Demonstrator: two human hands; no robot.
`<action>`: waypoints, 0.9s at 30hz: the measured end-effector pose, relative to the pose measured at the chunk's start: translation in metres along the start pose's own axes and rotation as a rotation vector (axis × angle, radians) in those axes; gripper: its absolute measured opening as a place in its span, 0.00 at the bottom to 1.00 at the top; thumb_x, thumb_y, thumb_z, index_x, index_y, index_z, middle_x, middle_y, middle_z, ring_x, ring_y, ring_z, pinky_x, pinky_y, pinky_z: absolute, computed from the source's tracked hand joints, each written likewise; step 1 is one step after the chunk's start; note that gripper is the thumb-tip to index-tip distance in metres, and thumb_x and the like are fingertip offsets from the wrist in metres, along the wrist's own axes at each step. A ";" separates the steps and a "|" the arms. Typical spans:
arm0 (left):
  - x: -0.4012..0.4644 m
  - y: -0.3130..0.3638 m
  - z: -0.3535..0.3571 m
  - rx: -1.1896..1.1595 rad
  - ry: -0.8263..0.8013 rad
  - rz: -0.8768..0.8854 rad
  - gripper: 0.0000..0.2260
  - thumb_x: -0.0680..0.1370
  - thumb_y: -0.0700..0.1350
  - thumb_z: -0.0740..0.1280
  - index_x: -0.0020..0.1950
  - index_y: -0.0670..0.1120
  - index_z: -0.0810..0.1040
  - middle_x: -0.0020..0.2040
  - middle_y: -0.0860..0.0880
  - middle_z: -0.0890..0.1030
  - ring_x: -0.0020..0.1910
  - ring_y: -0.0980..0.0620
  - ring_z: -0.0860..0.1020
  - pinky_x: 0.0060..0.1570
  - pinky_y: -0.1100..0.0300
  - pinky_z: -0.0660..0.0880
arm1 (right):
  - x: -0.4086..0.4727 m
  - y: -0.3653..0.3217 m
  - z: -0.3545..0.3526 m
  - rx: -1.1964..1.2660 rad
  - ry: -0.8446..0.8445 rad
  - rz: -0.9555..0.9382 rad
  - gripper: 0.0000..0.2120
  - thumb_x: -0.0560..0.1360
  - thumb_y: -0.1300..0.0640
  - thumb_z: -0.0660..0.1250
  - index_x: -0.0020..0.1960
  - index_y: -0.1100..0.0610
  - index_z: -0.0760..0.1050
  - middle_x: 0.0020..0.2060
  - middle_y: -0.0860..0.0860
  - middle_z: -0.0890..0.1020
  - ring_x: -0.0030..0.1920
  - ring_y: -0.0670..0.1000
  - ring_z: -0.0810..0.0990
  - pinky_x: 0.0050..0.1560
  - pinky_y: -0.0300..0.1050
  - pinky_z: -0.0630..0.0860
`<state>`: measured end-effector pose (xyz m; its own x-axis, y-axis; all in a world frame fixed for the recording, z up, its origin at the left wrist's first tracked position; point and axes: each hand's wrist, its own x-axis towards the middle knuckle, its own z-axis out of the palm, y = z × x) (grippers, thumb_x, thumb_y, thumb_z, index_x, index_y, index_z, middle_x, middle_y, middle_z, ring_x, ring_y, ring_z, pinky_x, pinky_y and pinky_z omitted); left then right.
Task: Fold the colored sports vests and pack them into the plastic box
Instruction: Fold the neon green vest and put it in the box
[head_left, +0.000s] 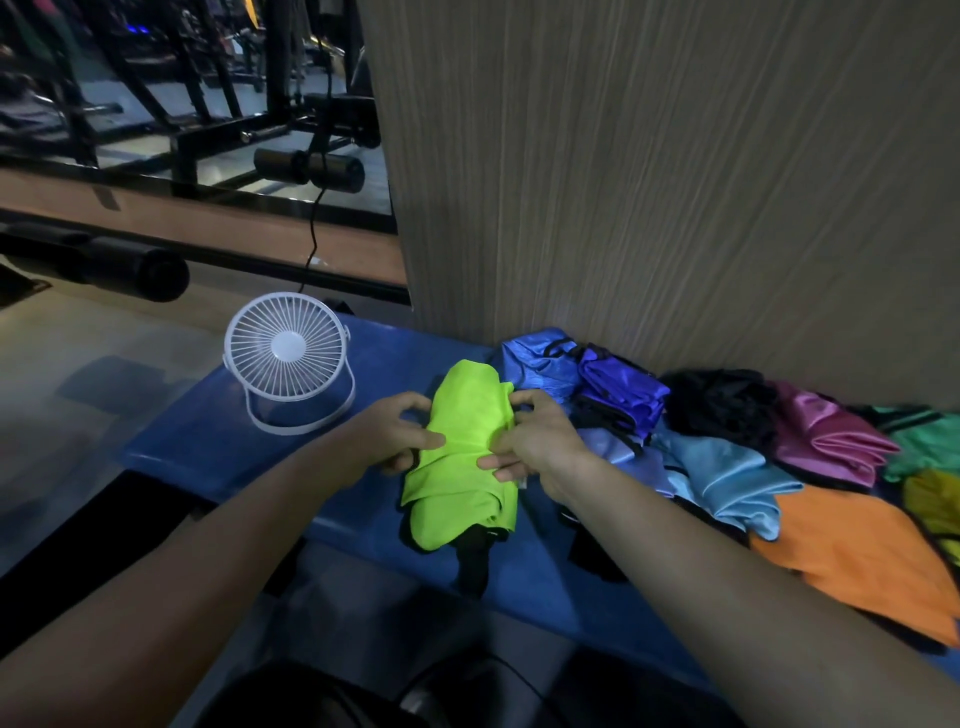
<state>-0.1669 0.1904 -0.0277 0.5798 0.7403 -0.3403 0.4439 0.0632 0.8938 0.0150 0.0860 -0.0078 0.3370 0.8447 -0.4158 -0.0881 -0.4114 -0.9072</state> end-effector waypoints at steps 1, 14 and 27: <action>0.000 -0.002 -0.001 -0.008 -0.006 0.001 0.15 0.75 0.41 0.75 0.59 0.44 0.74 0.28 0.42 0.73 0.25 0.49 0.68 0.24 0.62 0.63 | 0.000 0.000 0.001 -0.021 0.012 -0.020 0.27 0.73 0.77 0.63 0.63 0.54 0.64 0.60 0.57 0.76 0.28 0.52 0.83 0.26 0.44 0.76; -0.007 -0.016 0.001 -0.163 -0.053 0.100 0.19 0.76 0.30 0.70 0.65 0.44 0.77 0.50 0.47 0.84 0.43 0.53 0.83 0.40 0.61 0.79 | -0.002 0.006 -0.010 0.082 -0.146 0.054 0.25 0.75 0.74 0.62 0.71 0.62 0.69 0.58 0.61 0.82 0.43 0.54 0.87 0.41 0.44 0.83; -0.053 -0.022 0.001 0.553 0.093 0.624 0.07 0.75 0.54 0.70 0.48 0.52 0.79 0.59 0.52 0.80 0.59 0.62 0.77 0.57 0.66 0.72 | -0.068 0.019 -0.011 -0.228 -0.347 -0.361 0.12 0.74 0.56 0.65 0.50 0.59 0.85 0.63 0.43 0.78 0.61 0.38 0.77 0.61 0.32 0.68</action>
<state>-0.2065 0.1493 -0.0298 0.7819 0.5846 0.2164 0.3456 -0.6955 0.6299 0.0010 0.0167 0.0040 -0.0243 0.9934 -0.1120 0.1943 -0.1052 -0.9753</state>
